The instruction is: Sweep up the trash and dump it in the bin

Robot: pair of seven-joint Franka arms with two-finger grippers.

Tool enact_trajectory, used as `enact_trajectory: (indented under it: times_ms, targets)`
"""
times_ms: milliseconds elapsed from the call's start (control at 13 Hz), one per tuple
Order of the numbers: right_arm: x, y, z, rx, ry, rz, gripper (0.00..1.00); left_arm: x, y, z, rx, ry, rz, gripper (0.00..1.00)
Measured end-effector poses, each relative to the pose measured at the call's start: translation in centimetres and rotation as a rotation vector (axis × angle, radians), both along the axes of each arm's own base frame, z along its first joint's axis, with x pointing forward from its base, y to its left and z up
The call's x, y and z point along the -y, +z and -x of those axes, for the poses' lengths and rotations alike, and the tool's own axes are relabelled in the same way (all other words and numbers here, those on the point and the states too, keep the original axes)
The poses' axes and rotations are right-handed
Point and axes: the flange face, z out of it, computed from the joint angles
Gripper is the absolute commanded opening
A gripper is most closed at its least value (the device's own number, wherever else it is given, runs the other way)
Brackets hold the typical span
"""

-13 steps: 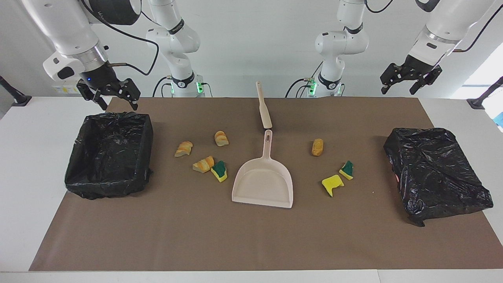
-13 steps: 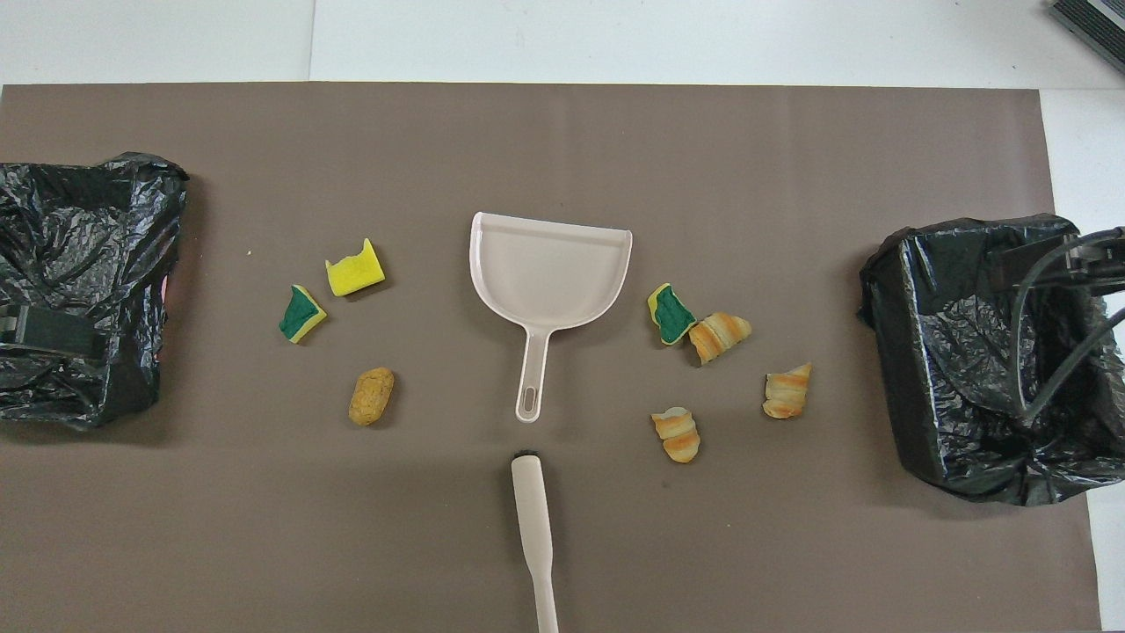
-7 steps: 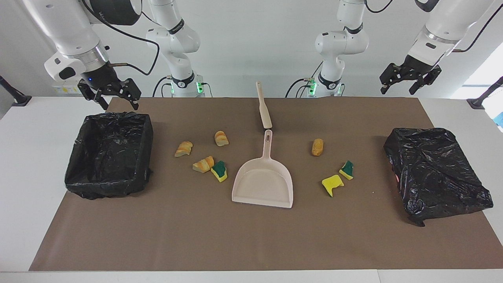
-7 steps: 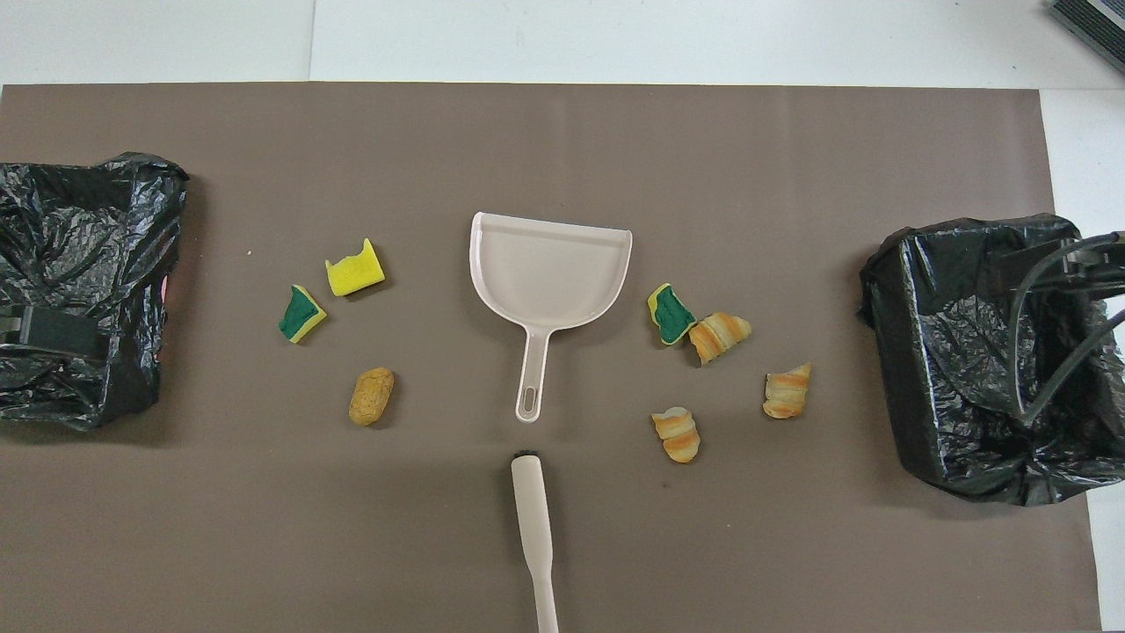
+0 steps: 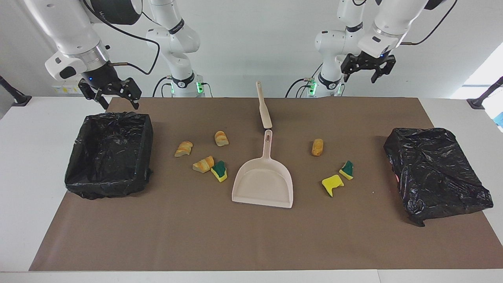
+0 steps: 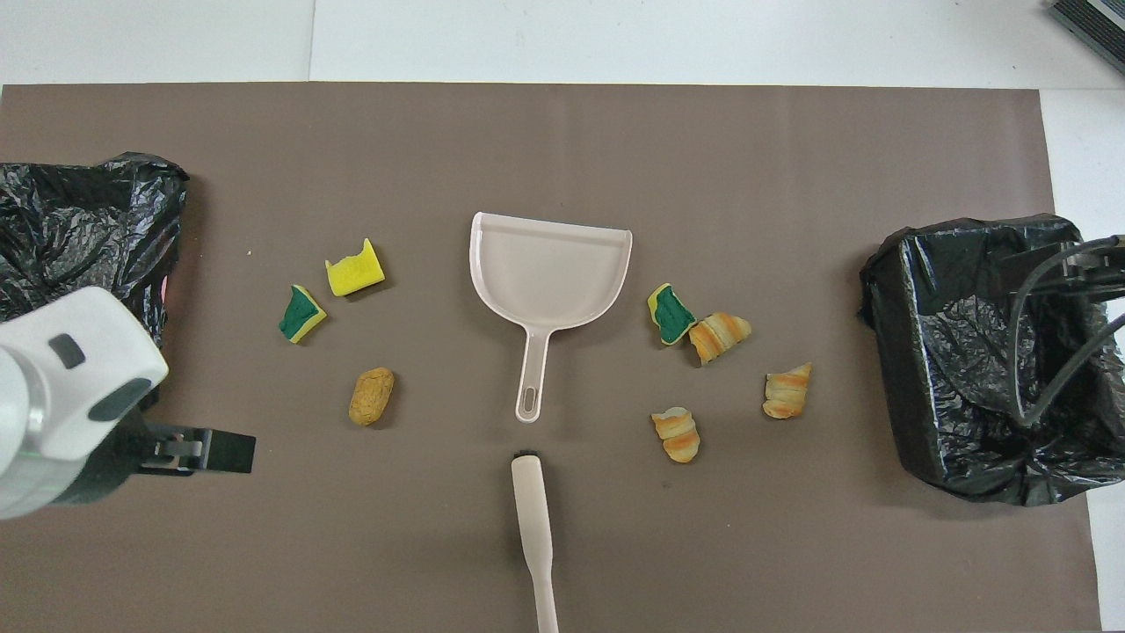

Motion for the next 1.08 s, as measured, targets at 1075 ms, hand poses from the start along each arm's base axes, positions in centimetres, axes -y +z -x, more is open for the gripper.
enact_trajectory:
  times_ms: [1075]
  targets:
    - [-0.1,-0.5,0.7,-0.014,0.0,0.0,1.0,19.3,-16.7,14.9,0.038,0.1,0.057,1.0]
